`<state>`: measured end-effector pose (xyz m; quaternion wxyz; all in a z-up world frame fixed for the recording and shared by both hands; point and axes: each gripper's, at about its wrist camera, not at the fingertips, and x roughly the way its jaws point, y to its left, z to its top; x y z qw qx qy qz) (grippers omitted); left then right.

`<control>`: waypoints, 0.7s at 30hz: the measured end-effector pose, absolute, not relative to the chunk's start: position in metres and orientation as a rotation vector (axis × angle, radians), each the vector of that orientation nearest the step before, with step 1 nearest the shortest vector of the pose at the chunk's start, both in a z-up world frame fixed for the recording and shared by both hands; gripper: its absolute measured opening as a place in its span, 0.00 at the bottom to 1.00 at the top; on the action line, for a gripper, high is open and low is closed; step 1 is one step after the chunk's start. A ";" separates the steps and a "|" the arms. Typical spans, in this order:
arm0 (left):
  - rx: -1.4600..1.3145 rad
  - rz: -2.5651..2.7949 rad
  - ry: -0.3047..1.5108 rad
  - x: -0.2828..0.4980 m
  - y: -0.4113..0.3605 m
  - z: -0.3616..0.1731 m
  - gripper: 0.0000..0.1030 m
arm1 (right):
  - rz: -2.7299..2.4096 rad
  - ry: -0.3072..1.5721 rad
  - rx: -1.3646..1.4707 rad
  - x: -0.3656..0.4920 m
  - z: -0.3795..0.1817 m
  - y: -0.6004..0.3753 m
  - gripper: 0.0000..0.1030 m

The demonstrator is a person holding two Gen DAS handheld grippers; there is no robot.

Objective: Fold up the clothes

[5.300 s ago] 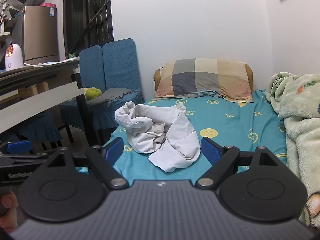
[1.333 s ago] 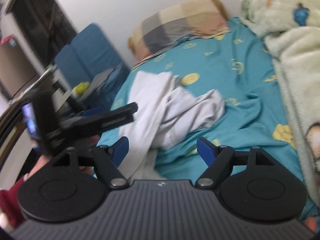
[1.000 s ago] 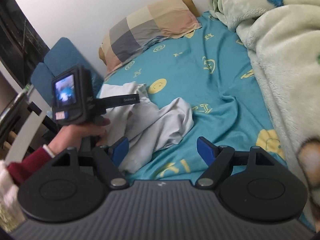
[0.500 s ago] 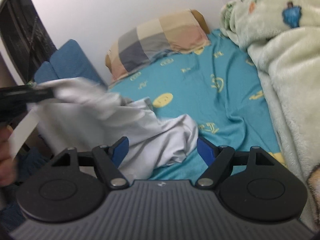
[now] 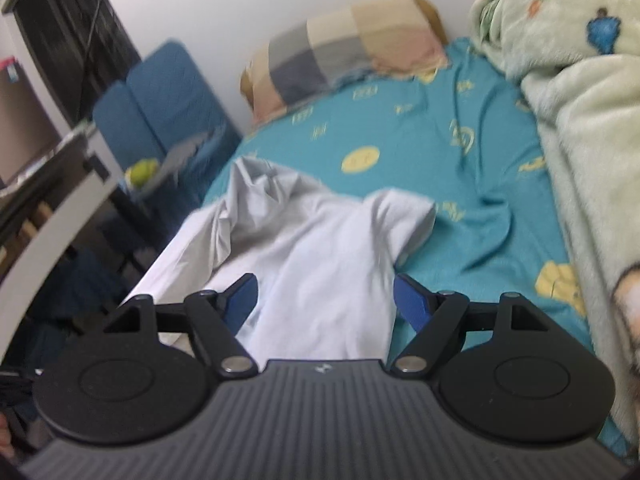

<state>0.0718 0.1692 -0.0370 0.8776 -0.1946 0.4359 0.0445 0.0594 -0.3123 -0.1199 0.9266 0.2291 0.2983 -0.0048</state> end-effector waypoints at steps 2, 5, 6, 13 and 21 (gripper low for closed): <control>-0.439 0.090 0.910 0.076 0.177 -0.034 0.05 | -0.023 0.641 0.431 0.059 -0.121 -0.306 0.74; -0.346 0.058 0.865 0.074 0.166 -0.020 0.17 | -0.039 0.638 0.443 0.055 -0.121 -0.310 0.74; -0.316 0.051 0.850 0.071 0.162 -0.016 0.21 | -0.045 0.636 0.453 0.054 -0.121 -0.312 0.74; -0.130 0.027 0.729 0.077 0.113 -0.005 0.61 | -0.069 0.670 0.502 0.062 -0.126 -0.319 0.74; -0.082 0.077 0.613 0.127 0.076 0.012 0.79 | -0.089 0.658 0.470 0.089 -0.137 -0.326 0.74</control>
